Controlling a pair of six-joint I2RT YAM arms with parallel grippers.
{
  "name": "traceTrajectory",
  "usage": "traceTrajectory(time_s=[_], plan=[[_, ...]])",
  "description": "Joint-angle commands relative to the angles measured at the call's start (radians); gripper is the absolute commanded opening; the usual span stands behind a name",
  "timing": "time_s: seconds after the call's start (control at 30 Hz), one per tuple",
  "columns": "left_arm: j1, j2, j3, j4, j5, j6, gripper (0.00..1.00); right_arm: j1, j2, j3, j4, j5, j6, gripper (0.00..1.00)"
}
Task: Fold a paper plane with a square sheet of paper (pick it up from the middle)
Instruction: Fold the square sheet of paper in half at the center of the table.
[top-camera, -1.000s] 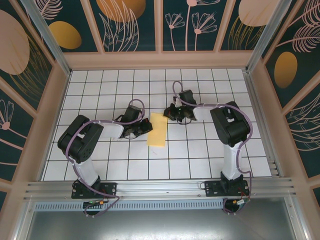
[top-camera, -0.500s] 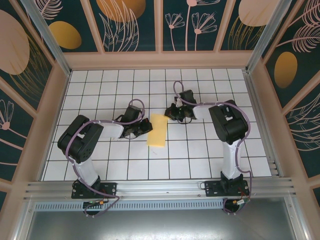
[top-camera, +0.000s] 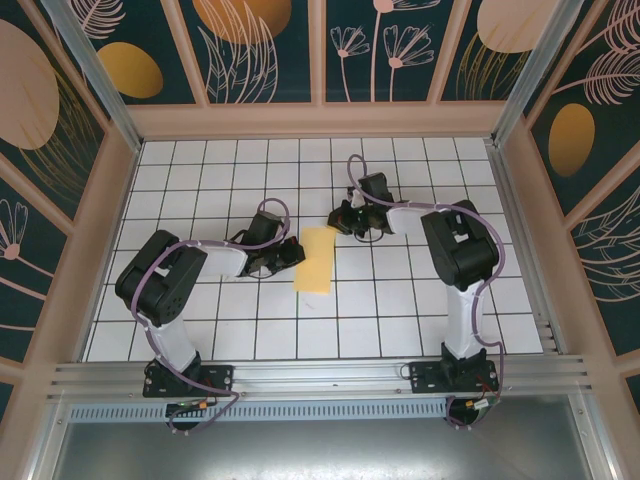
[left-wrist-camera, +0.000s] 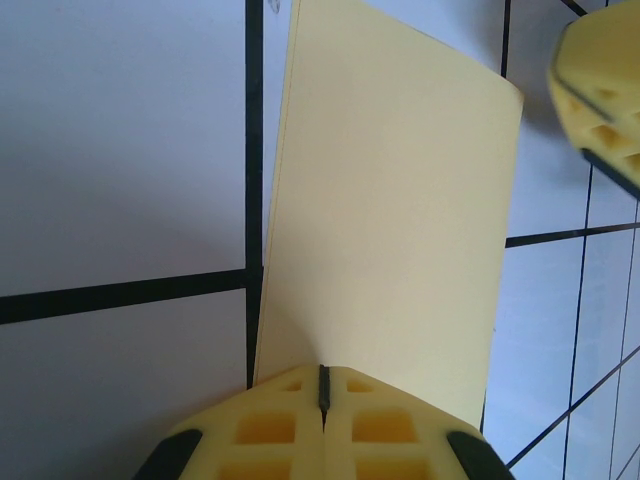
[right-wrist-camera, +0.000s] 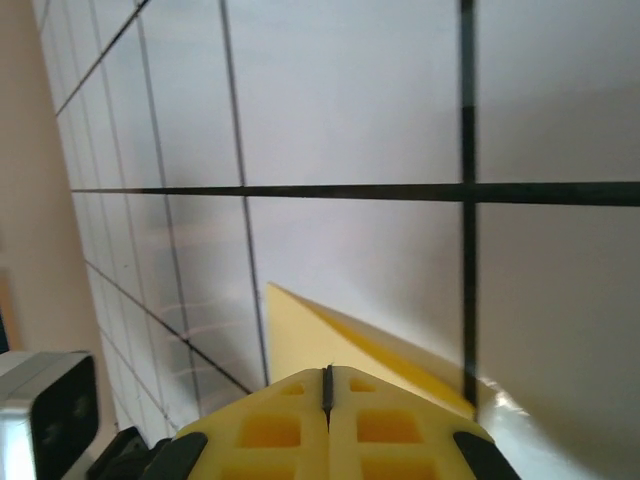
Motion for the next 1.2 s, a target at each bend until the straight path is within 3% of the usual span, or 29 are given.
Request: traceTrajectory(time_s=[0.0,0.33,0.43,0.77,0.9,1.17], plan=[[-0.008,0.061,-0.052,-0.149,-0.04,0.024,0.0,-0.003,-0.031,0.011,0.008,-0.032,0.002,0.0],[-0.008,0.057,-0.056,-0.152,-0.039,0.026,0.0,-0.004,0.071,-0.014,0.0,-0.001,0.015,0.0],[-0.008,0.06,-0.059,-0.149,-0.039,0.026,0.0,-0.007,0.094,0.003,-0.072,0.026,0.02,0.0],[-0.008,0.05,-0.067,-0.149,-0.045,0.023,0.0,-0.005,-0.053,0.028,-0.095,-0.005,0.014,0.0],[-0.008,0.044,-0.073,-0.144,-0.048,0.022,0.0,0.009,-0.107,-0.034,-0.056,-0.02,0.031,0.0],[-0.009,0.041,-0.073,-0.139,-0.045,0.019,0.0,0.071,-0.087,-0.137,0.029,-0.001,0.081,0.0]])
